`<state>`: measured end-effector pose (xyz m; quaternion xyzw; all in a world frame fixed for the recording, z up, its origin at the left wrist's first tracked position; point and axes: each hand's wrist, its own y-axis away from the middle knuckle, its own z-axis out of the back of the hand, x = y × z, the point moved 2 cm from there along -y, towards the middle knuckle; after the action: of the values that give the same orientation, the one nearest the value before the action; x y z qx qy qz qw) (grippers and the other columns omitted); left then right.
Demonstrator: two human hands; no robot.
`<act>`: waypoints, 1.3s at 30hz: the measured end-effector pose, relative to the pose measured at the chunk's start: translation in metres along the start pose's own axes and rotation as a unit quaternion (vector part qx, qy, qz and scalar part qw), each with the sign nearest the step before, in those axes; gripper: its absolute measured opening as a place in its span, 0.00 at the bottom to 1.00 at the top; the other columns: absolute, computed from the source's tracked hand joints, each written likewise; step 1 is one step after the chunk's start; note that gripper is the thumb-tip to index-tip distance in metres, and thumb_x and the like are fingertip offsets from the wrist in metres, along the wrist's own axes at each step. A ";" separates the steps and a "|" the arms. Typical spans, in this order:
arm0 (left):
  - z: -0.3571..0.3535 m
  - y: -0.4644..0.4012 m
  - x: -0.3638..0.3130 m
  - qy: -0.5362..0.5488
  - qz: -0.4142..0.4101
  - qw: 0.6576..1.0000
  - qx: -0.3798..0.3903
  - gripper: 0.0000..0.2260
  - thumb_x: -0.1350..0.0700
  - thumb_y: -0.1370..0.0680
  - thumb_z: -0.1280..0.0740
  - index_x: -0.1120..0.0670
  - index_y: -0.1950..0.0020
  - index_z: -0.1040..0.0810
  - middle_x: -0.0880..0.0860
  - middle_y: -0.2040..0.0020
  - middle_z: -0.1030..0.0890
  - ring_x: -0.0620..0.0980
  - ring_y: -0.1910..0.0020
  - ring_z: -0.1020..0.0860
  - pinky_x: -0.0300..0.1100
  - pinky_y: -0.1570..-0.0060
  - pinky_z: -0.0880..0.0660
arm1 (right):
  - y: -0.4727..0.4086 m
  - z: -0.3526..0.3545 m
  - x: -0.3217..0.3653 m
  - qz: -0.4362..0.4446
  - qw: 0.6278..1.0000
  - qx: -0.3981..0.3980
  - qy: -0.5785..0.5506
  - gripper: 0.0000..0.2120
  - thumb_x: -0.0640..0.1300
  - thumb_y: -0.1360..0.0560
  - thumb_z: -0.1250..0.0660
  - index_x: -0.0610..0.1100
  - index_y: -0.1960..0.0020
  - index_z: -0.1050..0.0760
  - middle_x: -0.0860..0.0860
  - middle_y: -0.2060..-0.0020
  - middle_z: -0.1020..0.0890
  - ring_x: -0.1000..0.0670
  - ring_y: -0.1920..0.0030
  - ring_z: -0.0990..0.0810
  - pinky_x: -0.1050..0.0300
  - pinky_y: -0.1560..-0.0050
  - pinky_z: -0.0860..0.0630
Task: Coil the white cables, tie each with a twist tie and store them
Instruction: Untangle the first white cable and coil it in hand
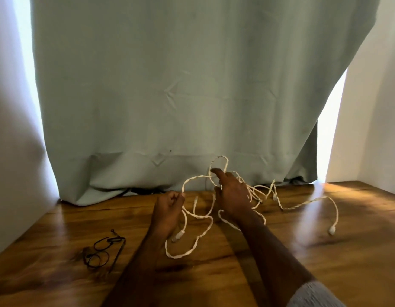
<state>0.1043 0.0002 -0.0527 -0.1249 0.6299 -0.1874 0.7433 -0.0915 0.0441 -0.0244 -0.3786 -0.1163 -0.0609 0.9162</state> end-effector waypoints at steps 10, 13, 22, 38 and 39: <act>0.003 -0.001 -0.002 0.046 -0.004 0.999 -0.018 0.12 0.56 0.20 0.33 0.60 0.60 0.21 0.55 0.68 0.22 0.46 0.69 0.25 0.40 0.66 0.29 | -0.083 0.037 -0.040 -0.071 0.997 -0.024 -0.015 0.05 0.42 0.22 0.31 0.43 0.47 0.19 0.43 0.53 0.16 0.42 0.52 0.18 0.58 0.57 0.29; -0.007 -0.005 -0.007 0.047 0.027 0.999 -0.005 0.09 0.57 0.23 0.28 0.59 0.60 0.22 0.55 0.66 0.20 0.49 0.66 0.22 0.43 0.63 0.27 | -0.105 0.071 -0.030 0.029 0.995 -0.022 -0.092 0.04 0.39 0.24 0.27 0.40 0.52 0.14 0.45 0.55 0.13 0.48 0.54 0.15 0.71 0.57 0.30; -0.055 -0.078 -0.096 -0.039 0.043 0.988 0.140 0.22 0.54 0.29 0.22 0.54 0.38 0.22 0.51 0.44 0.21 0.52 0.49 0.20 0.42 0.57 0.22 | -0.137 0.153 0.033 0.172 0.951 0.040 -0.253 0.08 0.35 0.27 0.24 0.37 0.48 0.15 0.53 0.61 0.15 0.60 0.62 0.16 0.64 0.53 0.20; -0.019 -0.088 -0.154 -0.031 -0.062 0.982 0.178 0.13 0.52 0.17 0.38 0.57 0.48 0.16 0.49 0.68 0.26 0.46 0.68 0.31 0.37 0.69 0.34 | -0.084 0.046 -0.044 0.033 0.978 0.204 -0.023 0.22 0.42 0.24 0.27 0.49 0.31 0.26 0.45 0.37 0.19 0.43 0.41 0.20 0.47 0.37 0.24; -0.014 -0.087 -0.156 -0.038 -0.071 0.980 0.181 0.13 0.53 0.17 0.38 0.57 0.48 0.16 0.48 0.68 0.26 0.46 0.68 0.31 0.36 0.69 0.34 | -0.085 0.044 -0.042 0.046 0.982 0.185 -0.010 0.18 0.42 0.23 0.29 0.47 0.34 0.23 0.45 0.40 0.18 0.43 0.42 0.20 0.47 0.38 0.23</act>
<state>0.0584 -0.0092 0.1198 -0.0397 0.5465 -0.3459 0.7616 -0.1563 0.0162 0.0529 -0.2077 -0.1172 0.0078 0.9711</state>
